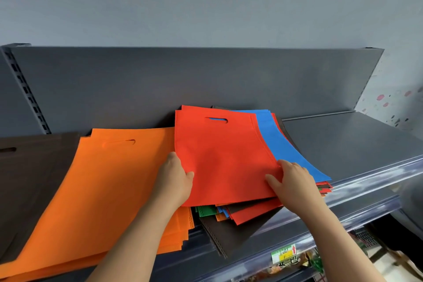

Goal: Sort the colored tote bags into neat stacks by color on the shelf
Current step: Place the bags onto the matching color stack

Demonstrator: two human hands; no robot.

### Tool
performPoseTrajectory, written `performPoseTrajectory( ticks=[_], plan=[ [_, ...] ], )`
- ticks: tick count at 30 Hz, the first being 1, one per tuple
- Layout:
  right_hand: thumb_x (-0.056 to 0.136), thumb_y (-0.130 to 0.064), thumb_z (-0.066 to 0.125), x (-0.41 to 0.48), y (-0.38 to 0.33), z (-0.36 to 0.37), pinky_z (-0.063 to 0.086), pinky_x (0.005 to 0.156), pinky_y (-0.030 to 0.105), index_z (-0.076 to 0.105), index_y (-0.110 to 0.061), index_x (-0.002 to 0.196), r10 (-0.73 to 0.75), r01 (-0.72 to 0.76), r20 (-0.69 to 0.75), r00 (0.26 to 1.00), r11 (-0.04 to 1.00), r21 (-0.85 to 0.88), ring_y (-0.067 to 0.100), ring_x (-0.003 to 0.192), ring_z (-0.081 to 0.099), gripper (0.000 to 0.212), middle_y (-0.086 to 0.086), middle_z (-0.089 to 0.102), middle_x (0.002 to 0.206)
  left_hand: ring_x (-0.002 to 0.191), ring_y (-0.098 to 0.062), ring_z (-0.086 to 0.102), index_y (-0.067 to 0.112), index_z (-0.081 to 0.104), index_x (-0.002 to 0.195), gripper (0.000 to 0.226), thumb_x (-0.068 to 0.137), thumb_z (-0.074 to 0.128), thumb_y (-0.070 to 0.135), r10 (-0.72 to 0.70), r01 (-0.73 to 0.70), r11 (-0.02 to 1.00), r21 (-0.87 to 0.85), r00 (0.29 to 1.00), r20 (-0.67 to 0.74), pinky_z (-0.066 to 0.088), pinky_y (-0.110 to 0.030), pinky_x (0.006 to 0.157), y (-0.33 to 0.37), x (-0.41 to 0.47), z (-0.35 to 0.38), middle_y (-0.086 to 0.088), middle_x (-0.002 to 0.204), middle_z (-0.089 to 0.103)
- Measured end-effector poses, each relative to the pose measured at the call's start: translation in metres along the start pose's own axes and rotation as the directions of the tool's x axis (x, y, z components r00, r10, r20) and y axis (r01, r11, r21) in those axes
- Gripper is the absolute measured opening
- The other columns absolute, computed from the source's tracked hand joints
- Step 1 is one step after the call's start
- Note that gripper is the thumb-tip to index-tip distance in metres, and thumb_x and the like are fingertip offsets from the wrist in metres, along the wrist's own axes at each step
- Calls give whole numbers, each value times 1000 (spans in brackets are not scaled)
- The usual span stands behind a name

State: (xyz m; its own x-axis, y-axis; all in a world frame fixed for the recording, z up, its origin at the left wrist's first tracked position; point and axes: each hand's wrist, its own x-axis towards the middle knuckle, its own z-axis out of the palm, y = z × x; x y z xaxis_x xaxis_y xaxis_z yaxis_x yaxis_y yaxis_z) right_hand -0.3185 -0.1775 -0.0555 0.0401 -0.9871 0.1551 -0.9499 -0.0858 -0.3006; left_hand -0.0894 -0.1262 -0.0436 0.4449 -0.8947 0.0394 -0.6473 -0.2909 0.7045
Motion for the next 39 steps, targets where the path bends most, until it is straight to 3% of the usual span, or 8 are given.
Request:
performPoseTrajectory(
  ticks=[5,11,15,21,25,30,35,39],
  plan=[
    [87,-16,59,-7,-12,-3,40,96,39,43,-11,137,8,3,-46,999,972,234,30,115,51,52,12,57,123,126,-25,45,9,25,146,62,92,56,12,63,-63,998,5,994,-90,35,-28,99,-5,-8,-10,-9,140,45],
    [90,-12,57,-20,-40,-4,39,93,35,43,-11,138,-96,120,-93,991,945,304,29,116,51,50,12,58,124,125,-21,46,17,23,147,62,94,55,14,95,-102,995,-23,974,-207,37,-25,96,-20,-25,-39,-4,141,45],
    [88,-10,58,-32,-66,-3,39,90,34,46,-11,136,-168,207,-145,975,922,326,28,115,52,49,13,59,121,121,-20,48,18,26,146,61,93,56,15,96,-109,994,-28,953,-287,30,-13,82,-42,-38,-64,-2,136,49],
    [88,-9,58,-60,-120,5,40,88,35,47,-11,135,-269,314,-171,948,880,358,29,112,53,49,11,59,120,122,-20,49,16,31,146,61,91,58,14,69,-86,996,-27,923,-378,34,-23,95,-87,-63,-114,-6,134,53],
    [87,-8,60,-87,-170,14,41,91,37,46,-9,135,-343,380,-163,925,852,360,30,113,53,50,13,59,121,112,-18,55,17,33,144,58,92,57,13,30,-47,998,-31,907,-420,37,-20,87,-128,-86,-155,-2,126,58],
    [85,-5,61,-135,-245,28,42,88,37,49,-7,133,-436,461,-156,886,804,374,31,107,56,50,14,61,117,117,-23,51,13,33,143,58,90,58,9,-30,28,1000,-12,875,-484,30,-16,86,-184,-122,-218,-7,129,56],
    [86,-5,59,-189,-319,44,43,83,38,48,-9,134,-516,520,-132,846,746,416,32,102,56,49,12,61,112,116,-25,49,14,32,143,58,92,56,11,-71,99,995,25,847,-527,30,-22,85,-243,-161,-281,-6,129,55],
    [86,-4,59,-228,-369,57,40,82,34,49,-9,133,-548,539,-119,828,718,440,32,103,55,49,11,60,112,119,-22,47,16,26,146,60,94,54,14,-130,158,987,9,841,-525,35,-27,93,-286,-186,-323,-5,132,51]
  ],
)
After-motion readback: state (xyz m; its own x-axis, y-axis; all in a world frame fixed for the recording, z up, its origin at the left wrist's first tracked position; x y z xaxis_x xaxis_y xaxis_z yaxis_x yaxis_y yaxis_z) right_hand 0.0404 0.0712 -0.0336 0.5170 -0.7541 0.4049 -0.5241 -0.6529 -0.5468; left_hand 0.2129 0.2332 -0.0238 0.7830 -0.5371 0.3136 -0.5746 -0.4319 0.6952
